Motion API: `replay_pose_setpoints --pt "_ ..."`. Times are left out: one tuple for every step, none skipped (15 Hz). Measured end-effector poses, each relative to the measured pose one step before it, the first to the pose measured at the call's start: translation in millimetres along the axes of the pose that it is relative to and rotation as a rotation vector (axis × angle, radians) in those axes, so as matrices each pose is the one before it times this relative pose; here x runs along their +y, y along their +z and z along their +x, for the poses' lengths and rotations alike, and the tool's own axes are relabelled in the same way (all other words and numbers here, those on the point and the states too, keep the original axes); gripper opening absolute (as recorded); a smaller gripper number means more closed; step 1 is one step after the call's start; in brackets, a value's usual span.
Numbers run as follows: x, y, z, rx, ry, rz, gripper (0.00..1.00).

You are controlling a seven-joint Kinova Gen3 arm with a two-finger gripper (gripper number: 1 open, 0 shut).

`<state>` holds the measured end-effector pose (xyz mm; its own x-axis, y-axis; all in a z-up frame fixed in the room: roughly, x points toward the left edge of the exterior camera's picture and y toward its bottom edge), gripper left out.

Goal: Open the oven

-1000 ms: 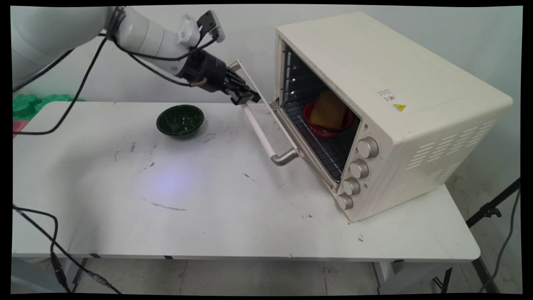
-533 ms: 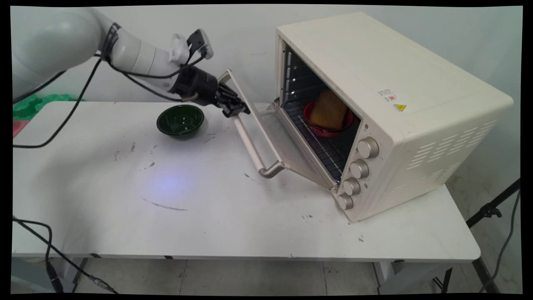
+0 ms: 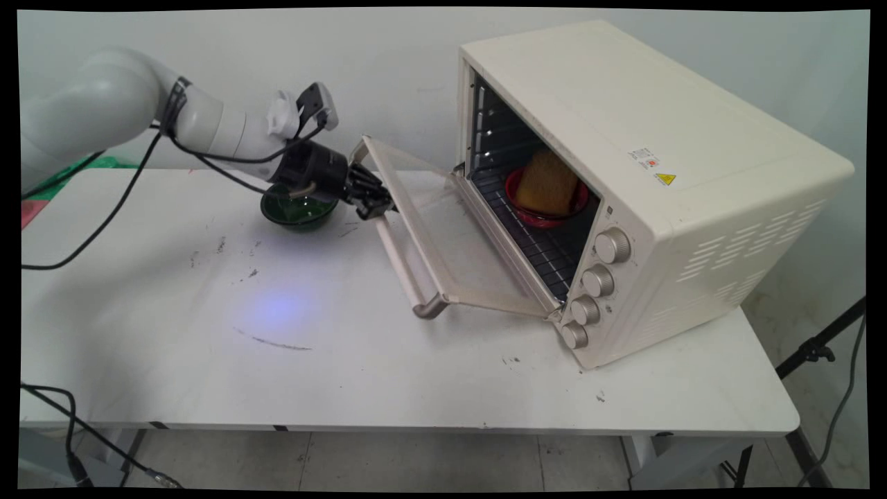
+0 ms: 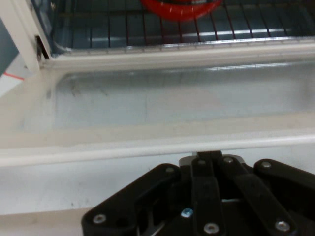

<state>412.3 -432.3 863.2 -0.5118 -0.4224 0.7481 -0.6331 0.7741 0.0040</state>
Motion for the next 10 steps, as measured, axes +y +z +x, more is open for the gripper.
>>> replay_pose_setpoints --pt "-0.06 0.72 -5.20 -0.00068 -0.00092 -0.00274 0.00" --pt "-0.11 0.88 -5.81 -0.00122 -0.00077 -0.00308 0.00" --pt "0.05 0.68 -5.91 -0.00199 -0.00011 -0.00317 0.00" --pt "0.01 0.72 -5.67 -0.00232 0.00142 -0.00355 0.00" --pt "0.00 0.74 -4.62 -0.00235 0.00141 -0.00317 0.00" --pt "-0.08 0.58 -5.15 -0.00249 0.00213 -0.00299 0.00" --pt "-0.20 0.46 -4.76 -0.00190 0.00261 -0.00273 0.00" --pt "-0.12 0.31 -3.72 -0.00147 0.00237 -0.00247 0.00" --pt "-0.24 0.06 -3.81 -0.00092 0.00330 -0.00261 0.00" --pt "-0.05 -0.61 -3.05 0.00000 0.00313 -0.00218 0.00"
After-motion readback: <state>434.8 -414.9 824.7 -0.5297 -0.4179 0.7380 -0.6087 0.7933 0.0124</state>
